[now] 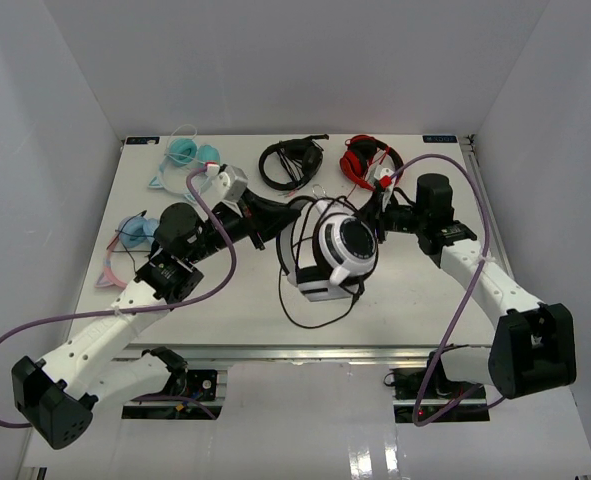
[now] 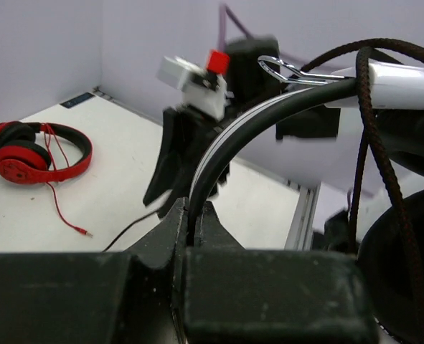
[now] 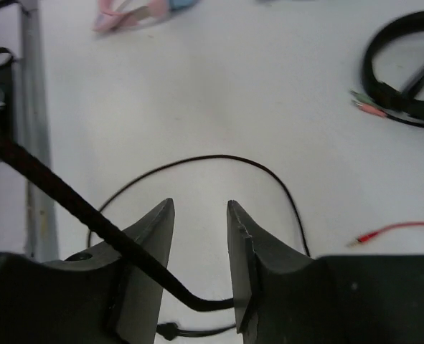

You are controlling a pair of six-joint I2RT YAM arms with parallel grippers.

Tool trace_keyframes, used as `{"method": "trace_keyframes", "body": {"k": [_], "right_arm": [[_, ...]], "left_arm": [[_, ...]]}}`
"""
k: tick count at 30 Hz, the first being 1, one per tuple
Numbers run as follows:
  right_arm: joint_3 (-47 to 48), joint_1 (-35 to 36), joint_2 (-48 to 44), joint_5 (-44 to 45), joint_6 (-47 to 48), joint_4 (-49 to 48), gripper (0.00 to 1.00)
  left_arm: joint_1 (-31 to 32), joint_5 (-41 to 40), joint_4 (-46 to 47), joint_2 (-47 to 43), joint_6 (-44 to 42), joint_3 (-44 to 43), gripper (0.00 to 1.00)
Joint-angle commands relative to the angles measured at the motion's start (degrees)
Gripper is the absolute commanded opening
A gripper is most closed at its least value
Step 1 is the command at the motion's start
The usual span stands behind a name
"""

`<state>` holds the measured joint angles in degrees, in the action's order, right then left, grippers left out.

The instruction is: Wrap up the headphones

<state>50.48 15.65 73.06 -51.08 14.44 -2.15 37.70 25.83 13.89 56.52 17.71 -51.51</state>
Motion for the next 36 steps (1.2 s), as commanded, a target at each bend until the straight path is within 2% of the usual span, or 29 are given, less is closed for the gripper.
{"method": "trace_keyframes", "body": {"k": [1,5,7,9,11,16,19,23,26,27,28,29,31,32,34,36], "right_arm": [[-3.1,0.8,2.5,-19.5,-22.2,-24.6,0.51],[-1.6,3.8,6.7,-21.4,-37.0,-42.0,0.7],[-1.6,6.1,10.2,-21.7,-43.2,-49.7,0.75],[-3.3,8.1,13.2,-21.8,-54.8,-65.6,0.79],[-5.9,9.4,14.8,-21.3,-61.4,-79.1,0.81],[-9.4,13.5,11.8,-20.3,-62.3,-79.7,0.78],[-12.8,15.9,7.6,-19.0,-57.0,-73.9,0.73],[-15.2,17.4,2.2,-17.3,-49.7,-64.7,0.37],[-14.5,17.5,-1.8,-17.3,-46.4,-59.6,0.19],[-13.3,17.5,-3.3,-17.3,-42.4,-53.6,0.16],[-11.3,17.5,-4.9,-16.7,-34.8,-42.7,0.14],[-7.5,17.6,-6.0,-14.6,-24.3,-27.7,0.12],[0.9,17.7,-8.2,-6.5,-10.1,-2.4,0.08],[3.4,17.8,-9.2,-2.6,-1.1,3.4,0.08],[10.4,18.4,-10.2,10.0,8.7,13.6,0.08],[14.6,19.3,-10.8,18.2,16.1,21.8,0.08]], "left_arm": [[-0.1,-15.0,9.6,0.3,14.2,-6.4,0.0],[0.6,-20.4,8.8,5.8,20.5,-13.9,0.0],[1.4,-26.5,8.7,7.1,21.9,-16.2,0.0],[1.7,-32.0,8.5,8.3,23.2,-19.1,0.0],[1.8,-37.5,8.1,9.1,23.1,-21.0,0.0],[1.8,-47.9,4.9,12.1,20.5,-28.1,0.0],[1.8,-55.8,2.0,14.0,18.1,-31.6,0.0],[1.8,-63.3,3.4,16.3,10.0,-33.1,0.0],[1.8,-70.3,6.7,18.1,2.1,-33.1,0.0],[1.8,-73.0,9.3,19.0,-3.0,-32.8,0.0],[1.7,-75.7,11.4,20.3,-9.6,-32.4,0.0],[1.3,-76.8,12.0,21.6,-15.8,-31.9,0.0],[0.3,-76.3,13.0,23.7,-26.7,-30.6,0.0],[0.1,-76.1,12.7,24.4,-30.0,-29.9,0.0],[0.0,-74.8,13.4,25.2,-38.2,-26.4,0.0],[0.0,-72.9,13.3,25.0,-41.0,-21.6,0.0]]}}
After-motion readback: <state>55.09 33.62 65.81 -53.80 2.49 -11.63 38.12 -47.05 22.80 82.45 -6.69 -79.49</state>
